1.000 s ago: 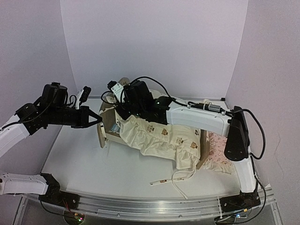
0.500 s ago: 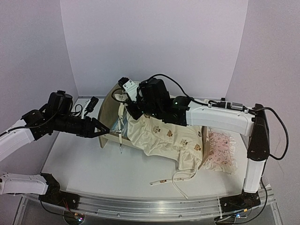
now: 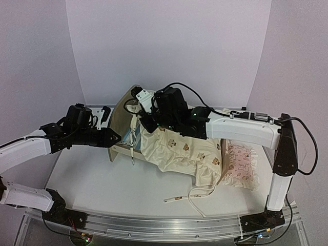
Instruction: Set up the pet bed
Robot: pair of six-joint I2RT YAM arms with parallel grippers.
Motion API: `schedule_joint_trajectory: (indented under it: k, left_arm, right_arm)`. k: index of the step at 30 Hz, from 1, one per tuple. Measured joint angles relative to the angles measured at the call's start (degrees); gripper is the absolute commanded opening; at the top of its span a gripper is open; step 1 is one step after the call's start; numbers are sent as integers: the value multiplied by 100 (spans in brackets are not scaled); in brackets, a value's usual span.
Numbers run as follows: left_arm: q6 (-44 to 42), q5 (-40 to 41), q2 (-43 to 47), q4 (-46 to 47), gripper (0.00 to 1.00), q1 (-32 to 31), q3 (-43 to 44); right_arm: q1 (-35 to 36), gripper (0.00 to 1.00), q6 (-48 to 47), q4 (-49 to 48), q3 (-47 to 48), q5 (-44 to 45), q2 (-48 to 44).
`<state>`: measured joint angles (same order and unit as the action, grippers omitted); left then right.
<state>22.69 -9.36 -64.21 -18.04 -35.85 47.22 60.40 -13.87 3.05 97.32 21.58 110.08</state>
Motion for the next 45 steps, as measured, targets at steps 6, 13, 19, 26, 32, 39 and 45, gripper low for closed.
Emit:
schedule_joint_trajectory:
  k: [6,13,19,26,32,39,45]
  left_arm:
    - [-89,537,-549,274,28,-124,80]
    - [-377,606,-1038,415,35,-252,275]
    - [-639,565,-1204,407,38,-300,341]
    - [-801,498,-1412,408,43,-482,456]
    - [-838,569,-1643,451,43,-646,633]
    - [-927,977,-1790,624,41,-722,662]
    - [-1061,1342,-1953,843,38,-785,754]
  right_arm:
    - [0,0,-2,-2,-7,-15,-97]
    - [0,0,-24,1,-7,-14,-103]
    - [0,0,-26,0,-7,-15,-103]
    - [0,0,-26,2,-7,-15,-103]
    - [0,0,-26,2,-7,-15,-103]
    - [0,0,-26,2,-7,-18,-103]
    - [0,0,-25,2,-7,-38,-103]
